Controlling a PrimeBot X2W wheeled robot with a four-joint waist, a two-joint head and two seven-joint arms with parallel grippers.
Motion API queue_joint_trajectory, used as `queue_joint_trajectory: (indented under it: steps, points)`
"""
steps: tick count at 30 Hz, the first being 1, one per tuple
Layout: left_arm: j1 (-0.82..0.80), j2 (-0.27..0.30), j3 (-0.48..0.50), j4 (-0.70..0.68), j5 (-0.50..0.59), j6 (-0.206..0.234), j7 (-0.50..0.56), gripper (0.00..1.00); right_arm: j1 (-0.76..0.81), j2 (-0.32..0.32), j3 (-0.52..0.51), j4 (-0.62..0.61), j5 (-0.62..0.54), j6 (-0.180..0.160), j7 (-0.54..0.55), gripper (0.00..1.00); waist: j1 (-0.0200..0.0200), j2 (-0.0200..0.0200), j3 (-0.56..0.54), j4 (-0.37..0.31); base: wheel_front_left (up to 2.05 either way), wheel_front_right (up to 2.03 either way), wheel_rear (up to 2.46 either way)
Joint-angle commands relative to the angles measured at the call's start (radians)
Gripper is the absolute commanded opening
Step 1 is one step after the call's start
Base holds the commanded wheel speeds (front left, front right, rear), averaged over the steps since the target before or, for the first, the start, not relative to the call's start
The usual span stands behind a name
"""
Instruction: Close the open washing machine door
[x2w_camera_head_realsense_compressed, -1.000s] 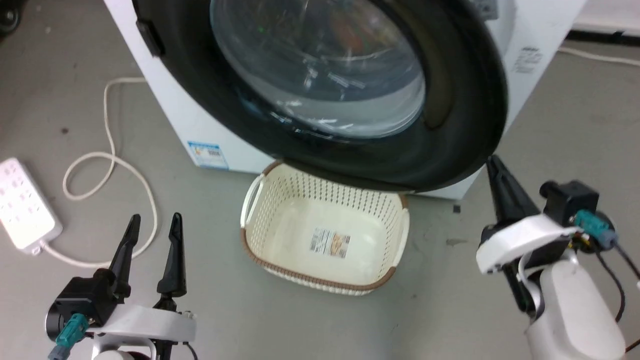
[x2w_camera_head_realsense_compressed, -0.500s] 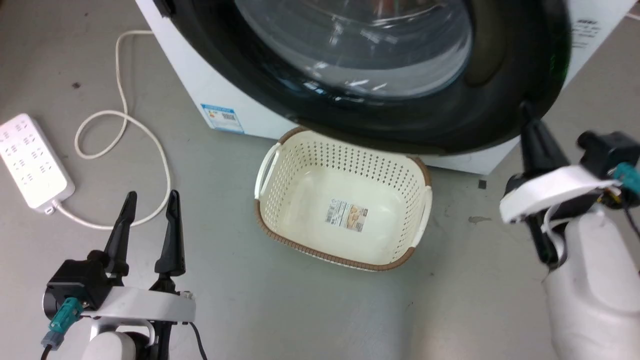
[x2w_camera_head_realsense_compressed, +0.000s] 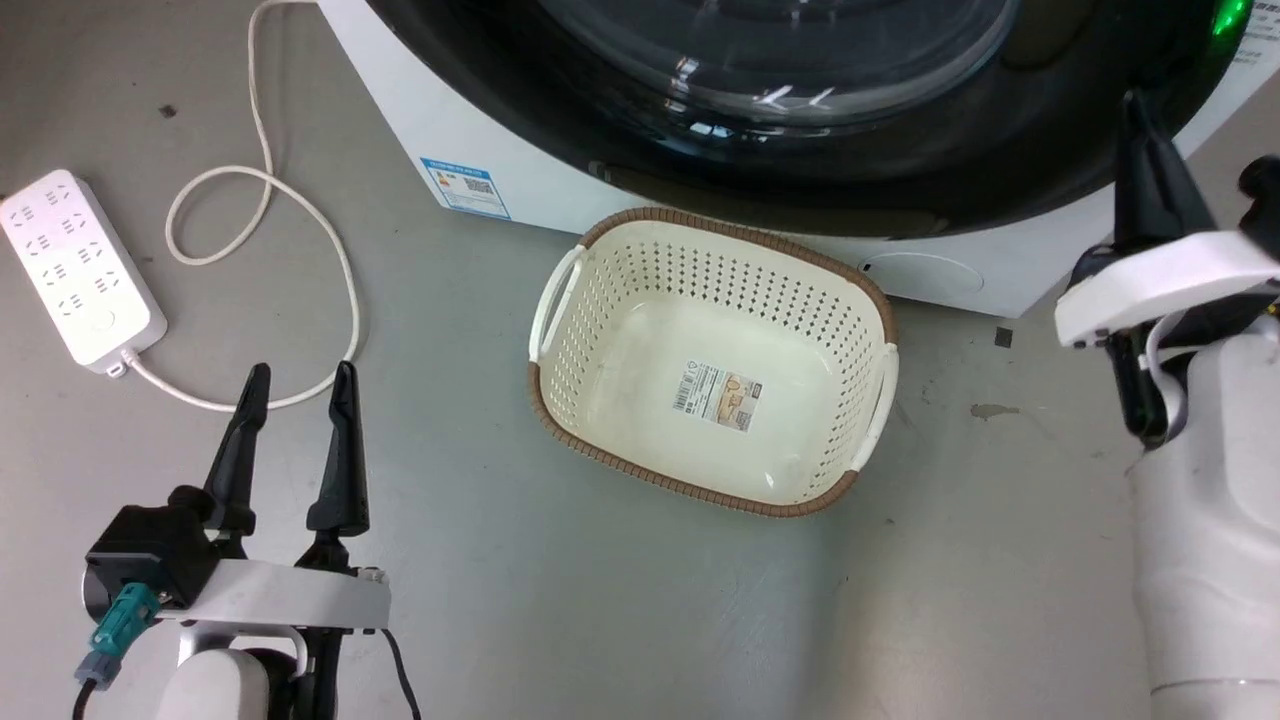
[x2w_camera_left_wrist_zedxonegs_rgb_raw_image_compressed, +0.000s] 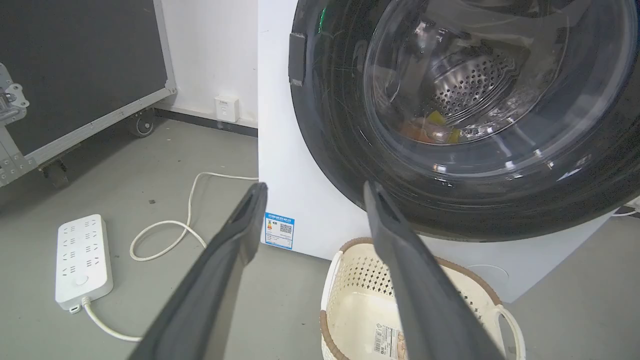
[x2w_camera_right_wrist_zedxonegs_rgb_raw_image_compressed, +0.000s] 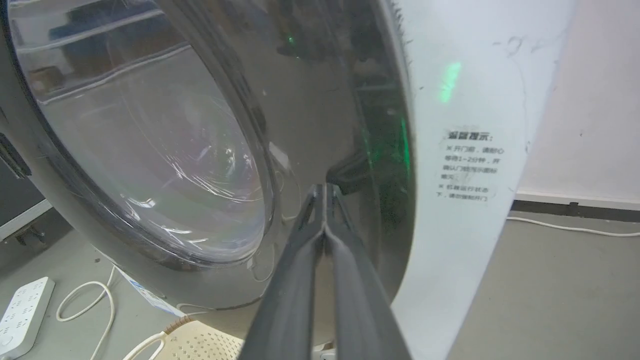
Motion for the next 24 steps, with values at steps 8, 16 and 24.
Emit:
queue_joint_trajectory:
  steps: [8, 16, 24]
  points:
    - [-0.027, 0.011, -0.003, -0.006, -0.019, -0.004, -0.005, 1.0, -0.079, -0.003, -0.043, 0.001, -0.018, -0.001, -0.009, 0.0, -0.0001, 0.0, 0.02, -0.002, 0.0, 0.0, 0.0]
    - [-0.026, 0.01, 0.004, -0.001, -0.011, -0.004, -0.005, 1.0, -0.075, -0.003, -0.029, -0.037, 0.009, -0.001, -0.009, 0.0, -0.0001, 0.0, -0.009, -0.028, 0.0, 0.0, 0.0]
    - [0.019, 0.001, 0.015, 0.016, 0.009, -0.004, -0.005, 1.0, 0.075, -0.003, 0.034, -0.226, 0.078, -0.001, -0.009, 0.0, -0.0001, 0.0, -0.142, -0.105, 0.0, 0.0, 0.0]
